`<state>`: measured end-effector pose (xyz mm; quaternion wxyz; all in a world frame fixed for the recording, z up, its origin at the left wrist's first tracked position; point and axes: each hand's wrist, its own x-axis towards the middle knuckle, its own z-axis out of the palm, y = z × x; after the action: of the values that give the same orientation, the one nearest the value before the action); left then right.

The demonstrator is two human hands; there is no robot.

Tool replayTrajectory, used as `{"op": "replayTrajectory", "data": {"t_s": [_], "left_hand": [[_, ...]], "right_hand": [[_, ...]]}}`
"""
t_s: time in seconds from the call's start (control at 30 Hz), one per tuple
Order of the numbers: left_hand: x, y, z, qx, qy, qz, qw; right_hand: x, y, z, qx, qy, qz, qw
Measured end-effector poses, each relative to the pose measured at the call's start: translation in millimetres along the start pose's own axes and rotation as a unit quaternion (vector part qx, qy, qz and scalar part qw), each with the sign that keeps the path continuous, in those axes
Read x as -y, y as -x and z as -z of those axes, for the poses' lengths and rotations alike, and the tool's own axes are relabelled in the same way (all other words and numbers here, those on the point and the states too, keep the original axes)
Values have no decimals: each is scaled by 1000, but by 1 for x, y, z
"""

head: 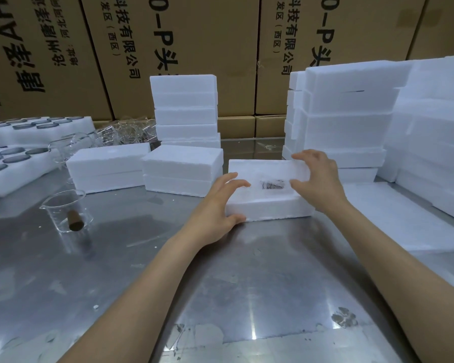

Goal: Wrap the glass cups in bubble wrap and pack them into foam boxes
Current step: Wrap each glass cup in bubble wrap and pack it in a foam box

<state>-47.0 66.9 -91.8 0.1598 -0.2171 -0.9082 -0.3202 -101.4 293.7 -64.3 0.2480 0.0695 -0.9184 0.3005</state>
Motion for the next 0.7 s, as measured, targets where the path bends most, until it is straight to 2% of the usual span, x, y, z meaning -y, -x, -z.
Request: {"op": "replayTrajectory", "data": {"t_s": [0.17, 0.4, 0.57, 0.7], "left_hand": [[0, -2, 2, 2, 9, 4, 1000], [-3, -1, 2, 0, 10, 2, 1000], [-1, -1, 1, 6, 19, 6, 1000], [0, 0, -1, 7, 47, 7, 999]], "right_hand": [[1, -4, -7, 24, 25, 12, 999], [1, -2, -8, -39, 65, 28, 997], [4, -1, 8, -113, 21, 58, 992], [9, 5, 26, -138, -49, 90, 985]]}}
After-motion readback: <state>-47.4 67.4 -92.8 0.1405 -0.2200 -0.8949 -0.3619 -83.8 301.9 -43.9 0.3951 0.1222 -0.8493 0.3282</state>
